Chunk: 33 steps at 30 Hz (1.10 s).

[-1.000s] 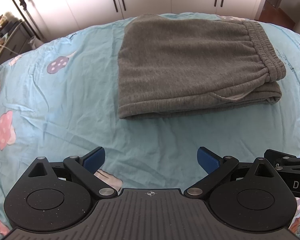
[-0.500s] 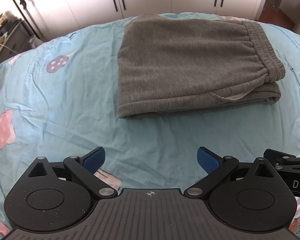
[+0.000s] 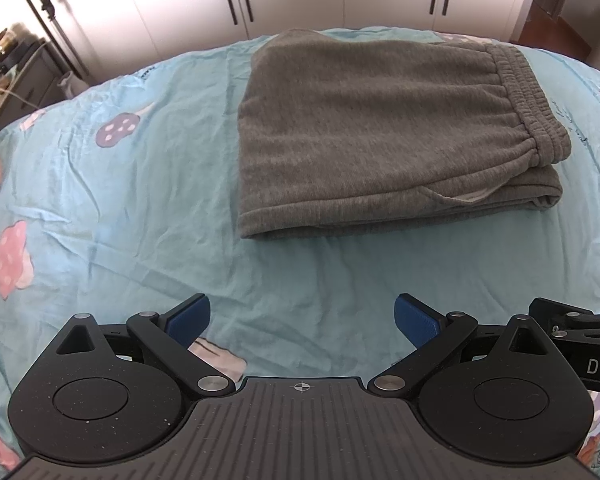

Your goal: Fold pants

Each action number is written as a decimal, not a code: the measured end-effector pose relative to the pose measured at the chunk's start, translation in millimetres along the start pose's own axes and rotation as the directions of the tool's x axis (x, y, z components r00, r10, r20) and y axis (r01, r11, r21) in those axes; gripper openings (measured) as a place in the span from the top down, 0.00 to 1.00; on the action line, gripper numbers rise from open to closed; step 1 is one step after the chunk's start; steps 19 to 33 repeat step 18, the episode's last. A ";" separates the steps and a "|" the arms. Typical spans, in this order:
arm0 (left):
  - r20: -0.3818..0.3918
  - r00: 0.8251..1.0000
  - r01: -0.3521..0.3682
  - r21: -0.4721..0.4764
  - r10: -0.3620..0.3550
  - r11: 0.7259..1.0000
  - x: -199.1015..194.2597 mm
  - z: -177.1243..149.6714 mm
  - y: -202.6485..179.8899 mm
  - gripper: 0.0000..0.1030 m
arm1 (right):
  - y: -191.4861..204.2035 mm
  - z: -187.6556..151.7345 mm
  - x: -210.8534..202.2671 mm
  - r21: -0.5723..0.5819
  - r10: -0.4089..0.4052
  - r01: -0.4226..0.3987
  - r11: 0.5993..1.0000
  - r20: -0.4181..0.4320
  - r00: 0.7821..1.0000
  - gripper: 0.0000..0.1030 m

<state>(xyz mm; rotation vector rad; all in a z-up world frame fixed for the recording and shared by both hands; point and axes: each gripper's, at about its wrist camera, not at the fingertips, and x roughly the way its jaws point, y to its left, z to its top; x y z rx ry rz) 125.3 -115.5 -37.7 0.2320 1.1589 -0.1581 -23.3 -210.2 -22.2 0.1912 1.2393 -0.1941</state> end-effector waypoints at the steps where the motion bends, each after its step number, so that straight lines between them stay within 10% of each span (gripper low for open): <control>1: 0.001 1.000 0.000 0.000 0.000 1.000 -0.1 0.0 0.0 0.02 | -0.1 0.1 -0.1 0.000 0.000 0.000 1.000 0.000 1.000 0.05; 33: 0.027 0.999 -0.018 0.017 0.018 1.000 -4.7 0.1 -1.1 0.02 | 1.2 0.3 -1.8 -0.002 -0.006 0.006 1.000 0.007 1.000 0.05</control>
